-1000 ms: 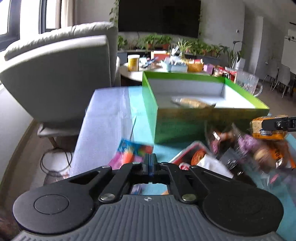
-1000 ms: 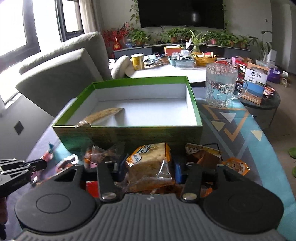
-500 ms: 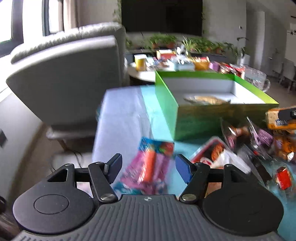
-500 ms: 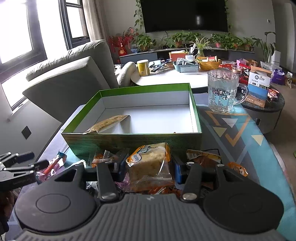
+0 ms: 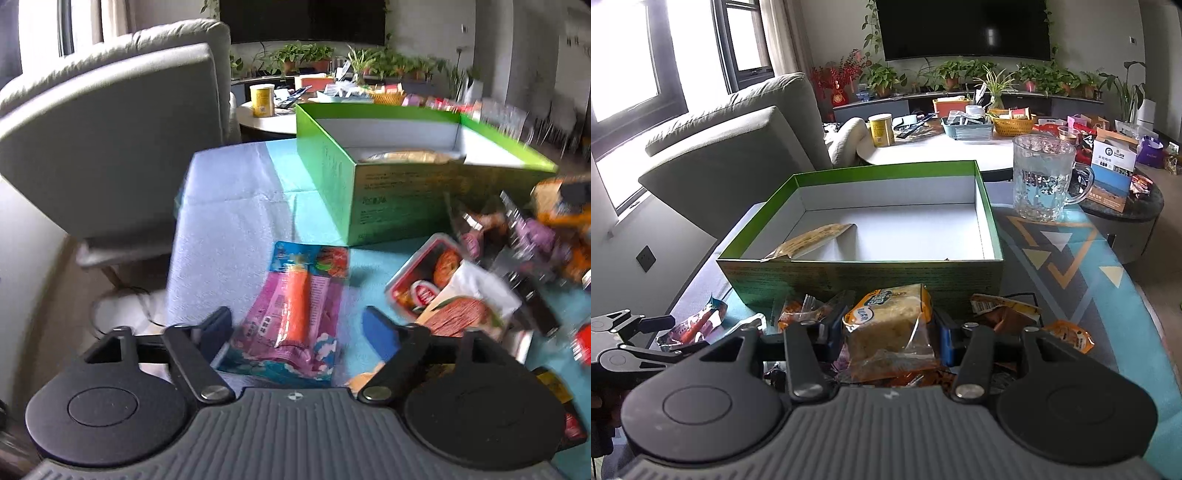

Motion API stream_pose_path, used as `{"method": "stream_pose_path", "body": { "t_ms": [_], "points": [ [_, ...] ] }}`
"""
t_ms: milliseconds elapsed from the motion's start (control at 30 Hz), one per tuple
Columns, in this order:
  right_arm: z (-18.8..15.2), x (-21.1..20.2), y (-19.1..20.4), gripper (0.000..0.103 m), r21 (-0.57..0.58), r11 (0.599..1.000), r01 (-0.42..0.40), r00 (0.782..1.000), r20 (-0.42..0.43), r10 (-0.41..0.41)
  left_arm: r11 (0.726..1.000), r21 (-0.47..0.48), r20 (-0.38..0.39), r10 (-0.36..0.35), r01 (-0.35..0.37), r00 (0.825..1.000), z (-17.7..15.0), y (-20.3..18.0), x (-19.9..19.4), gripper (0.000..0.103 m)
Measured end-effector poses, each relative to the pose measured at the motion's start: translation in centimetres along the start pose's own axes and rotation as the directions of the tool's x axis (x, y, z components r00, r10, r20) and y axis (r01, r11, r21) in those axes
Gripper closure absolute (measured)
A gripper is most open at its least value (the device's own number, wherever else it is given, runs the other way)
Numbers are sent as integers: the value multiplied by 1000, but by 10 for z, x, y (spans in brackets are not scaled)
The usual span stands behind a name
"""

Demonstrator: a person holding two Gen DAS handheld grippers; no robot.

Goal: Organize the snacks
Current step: 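Lift the pink pack and pastry bag into the green box and release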

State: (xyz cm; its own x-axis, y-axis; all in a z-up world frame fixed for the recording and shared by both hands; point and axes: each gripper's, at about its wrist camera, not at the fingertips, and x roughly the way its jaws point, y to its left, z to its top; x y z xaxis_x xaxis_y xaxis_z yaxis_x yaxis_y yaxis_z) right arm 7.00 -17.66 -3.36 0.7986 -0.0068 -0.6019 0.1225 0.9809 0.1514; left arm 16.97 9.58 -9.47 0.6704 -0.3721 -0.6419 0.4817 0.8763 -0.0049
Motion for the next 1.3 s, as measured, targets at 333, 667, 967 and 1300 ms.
{"method": "stream_pose_path", "body": {
  "t_ms": [333,667,967,1300],
  "points": [
    [8,-8,1,53,-11,1000,-7,999,39,7,1000,0,78,-1,1,997,12,-16,-26,70],
    [16,-17,-2,53,-16,1000,-20,996,87,21,999,22,218,-37,33,975,40,-43,-56,70],
    [37,-19,-7,53,-22,999,-39,986,159,42,997,50,277,-69,57,959,79,-74,-47,69],
    [52,4,-14,53,-14,998,-59,984,168,61,995,29,200,-100,96,975,105,-95,-1,68]
  ]
}}
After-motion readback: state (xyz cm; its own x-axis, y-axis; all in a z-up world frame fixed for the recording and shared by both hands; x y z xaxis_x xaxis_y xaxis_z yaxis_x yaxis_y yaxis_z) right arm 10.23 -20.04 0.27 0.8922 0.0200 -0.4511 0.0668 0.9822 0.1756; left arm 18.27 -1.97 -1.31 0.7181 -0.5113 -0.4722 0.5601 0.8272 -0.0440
